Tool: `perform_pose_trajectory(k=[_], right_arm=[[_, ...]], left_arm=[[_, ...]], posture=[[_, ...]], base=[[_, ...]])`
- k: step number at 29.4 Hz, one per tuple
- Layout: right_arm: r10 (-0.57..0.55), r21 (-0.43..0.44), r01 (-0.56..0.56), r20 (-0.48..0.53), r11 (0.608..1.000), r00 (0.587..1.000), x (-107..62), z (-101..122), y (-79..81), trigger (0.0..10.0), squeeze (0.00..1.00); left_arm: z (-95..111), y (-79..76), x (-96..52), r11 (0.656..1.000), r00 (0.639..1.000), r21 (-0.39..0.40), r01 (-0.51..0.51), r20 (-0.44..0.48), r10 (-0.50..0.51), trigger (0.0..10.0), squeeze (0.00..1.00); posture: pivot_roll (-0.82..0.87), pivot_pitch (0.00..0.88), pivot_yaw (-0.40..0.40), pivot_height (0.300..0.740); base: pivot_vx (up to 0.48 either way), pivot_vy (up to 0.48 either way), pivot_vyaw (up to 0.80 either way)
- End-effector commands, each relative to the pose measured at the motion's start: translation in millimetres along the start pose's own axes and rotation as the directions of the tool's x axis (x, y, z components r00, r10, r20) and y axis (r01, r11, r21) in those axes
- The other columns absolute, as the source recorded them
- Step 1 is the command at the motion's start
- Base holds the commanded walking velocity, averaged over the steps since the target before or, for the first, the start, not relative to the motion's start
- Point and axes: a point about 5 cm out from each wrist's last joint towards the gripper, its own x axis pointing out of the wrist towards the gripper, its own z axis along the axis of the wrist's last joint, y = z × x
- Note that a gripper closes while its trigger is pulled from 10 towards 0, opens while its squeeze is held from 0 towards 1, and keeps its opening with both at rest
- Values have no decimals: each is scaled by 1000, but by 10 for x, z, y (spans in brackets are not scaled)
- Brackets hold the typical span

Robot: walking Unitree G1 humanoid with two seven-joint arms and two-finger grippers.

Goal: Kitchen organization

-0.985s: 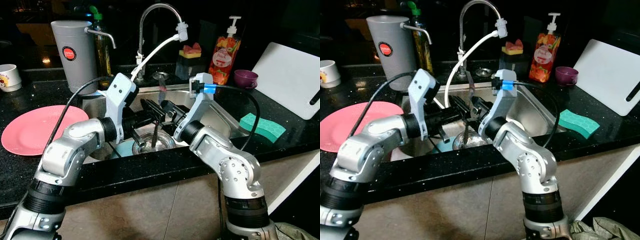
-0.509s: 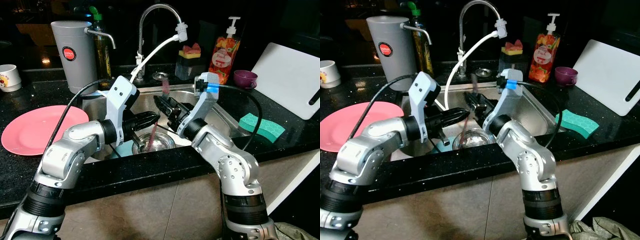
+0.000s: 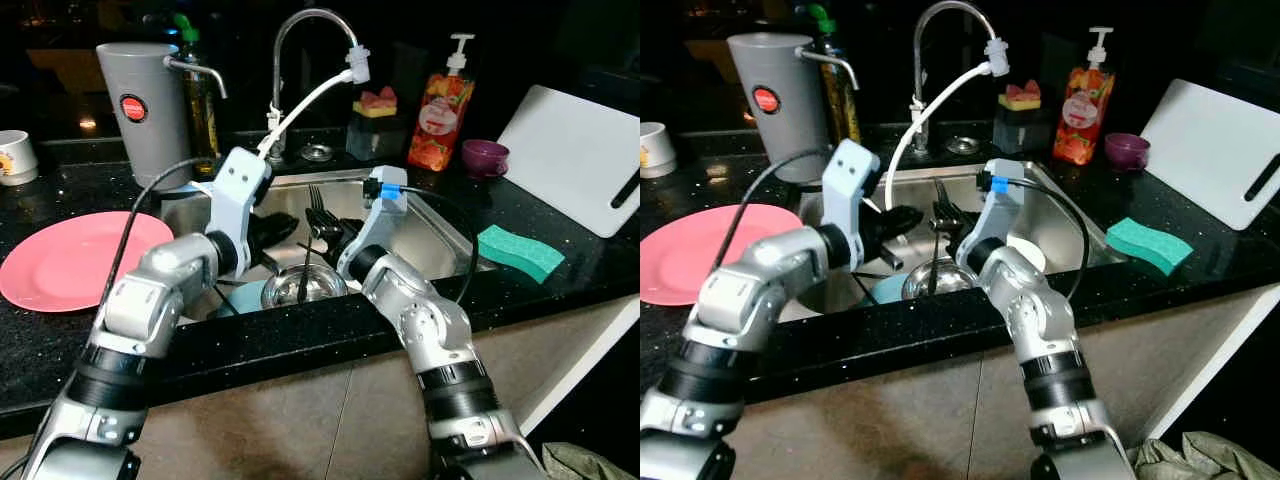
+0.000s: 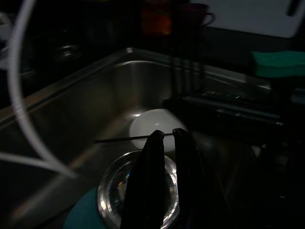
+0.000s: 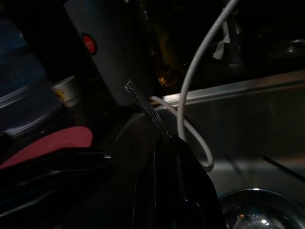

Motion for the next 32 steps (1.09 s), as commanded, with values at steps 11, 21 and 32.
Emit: perform_pose_trajectory(k=[11, 21, 32], right_arm=[[-253, -161, 267, 103, 950, 962, 201, -61, -287, 10000, 1000], [-178, -230, 243, 271, 942, 946, 144, 128, -184, 10000, 0], [-214, -346, 350, 375, 871, 902, -425, 215, -220, 10000, 0]], left_arm=[[-131, -28, -67, 992, 997, -110, -68, -30, 65, 10000, 0], [-196, -62, -91, 980, 992, -153, -125, -40, 120, 10000, 0], [-239, -63, -138, 951, 951, -37, -307, -35, 306, 10000, 0]], posture=[[134, 107, -84, 740], [117, 122, -73, 740], [83, 141, -55, 740]], base=[[0, 0, 0], [0, 0, 0], [0, 0, 0]])
